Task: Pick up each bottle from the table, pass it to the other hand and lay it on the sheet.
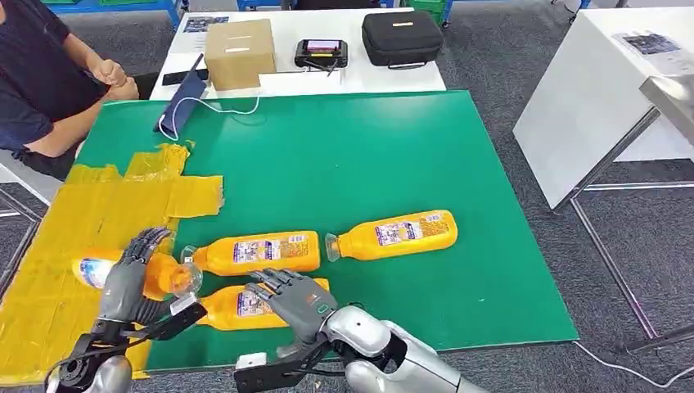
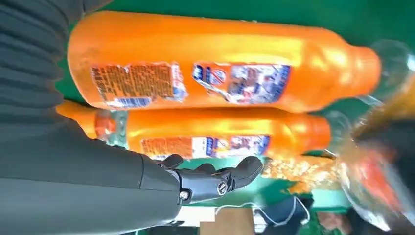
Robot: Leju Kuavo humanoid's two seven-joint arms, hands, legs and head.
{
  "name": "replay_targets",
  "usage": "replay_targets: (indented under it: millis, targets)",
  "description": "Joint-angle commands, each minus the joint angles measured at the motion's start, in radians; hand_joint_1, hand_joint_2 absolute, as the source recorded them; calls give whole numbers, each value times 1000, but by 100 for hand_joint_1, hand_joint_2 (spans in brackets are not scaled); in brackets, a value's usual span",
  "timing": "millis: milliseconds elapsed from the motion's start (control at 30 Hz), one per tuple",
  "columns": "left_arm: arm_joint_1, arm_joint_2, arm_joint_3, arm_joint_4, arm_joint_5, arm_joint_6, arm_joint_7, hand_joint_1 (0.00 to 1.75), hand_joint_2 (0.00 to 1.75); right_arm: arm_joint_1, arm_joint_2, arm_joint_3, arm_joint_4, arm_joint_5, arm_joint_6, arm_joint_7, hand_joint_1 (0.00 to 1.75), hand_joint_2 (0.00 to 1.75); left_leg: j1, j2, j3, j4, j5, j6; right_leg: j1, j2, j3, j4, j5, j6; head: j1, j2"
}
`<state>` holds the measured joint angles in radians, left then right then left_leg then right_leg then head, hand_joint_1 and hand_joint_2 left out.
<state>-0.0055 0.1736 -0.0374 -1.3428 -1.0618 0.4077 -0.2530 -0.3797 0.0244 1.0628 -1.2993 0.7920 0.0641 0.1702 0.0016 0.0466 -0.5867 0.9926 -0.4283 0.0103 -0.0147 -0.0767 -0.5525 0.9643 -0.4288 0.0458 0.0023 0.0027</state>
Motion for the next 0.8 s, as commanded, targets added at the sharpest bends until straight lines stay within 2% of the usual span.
replay_targets:
  millis: [33,67,300,400,500,567,767,800]
  targets:
    - [83,-59,33,-44,209,-132,-84,0,0,-30,-15,-3,110,21,4,6,0,175,0,0,3,-1,0,0,-1,6,2,-1,1,-1,-1,0]
    - [83,-59,33,-44,209,-132,-84,0,0,-30,-15,-3,110,21,4,6,0,175,0,0,3,-1,0,0,0,9,3,-1,1,-2,0,0]
    - [84,-59,37,-52,212,-136,-85,0,0,-30,-14,-5,113,21,5,6,0,175,0,-1,4,-1,1,0,-1,4,3,-1,0,-1,0,0]
    - [84,-59,37,-52,212,-136,-85,0,0,-30,-14,-5,113,21,5,6,0,175,1,-1,4,-1,0,0,0,7,3,-1,1,-1,0,0]
    - [102,-86,70,-106,388,-249,-168,0,0,-31,-9,-9,131,33,13,8,0,175,1,-2,3,-1,0,0,0,6,2,-1,0,-2,0,0]
    - [109,-94,77,-129,405,-268,-174,0,0,-33,-5,-11,144,34,14,7,0,175,1,-2,3,-1,0,0,0,7,2,-1,0,-2,0,0]
    - [95,-75,54,-100,332,-252,-125,0,0,-46,6,-14,185,44,17,7,0,175,1,-3,0,0,0,0,1,6,-1,0,0,-2,0,0]
    - [89,-59,41,-75,218,-192,-69,0,0,-45,4,-16,181,45,16,7,0,175,1,-2,0,-1,1,0,0,6,-1,-1,0,-2,0,0]
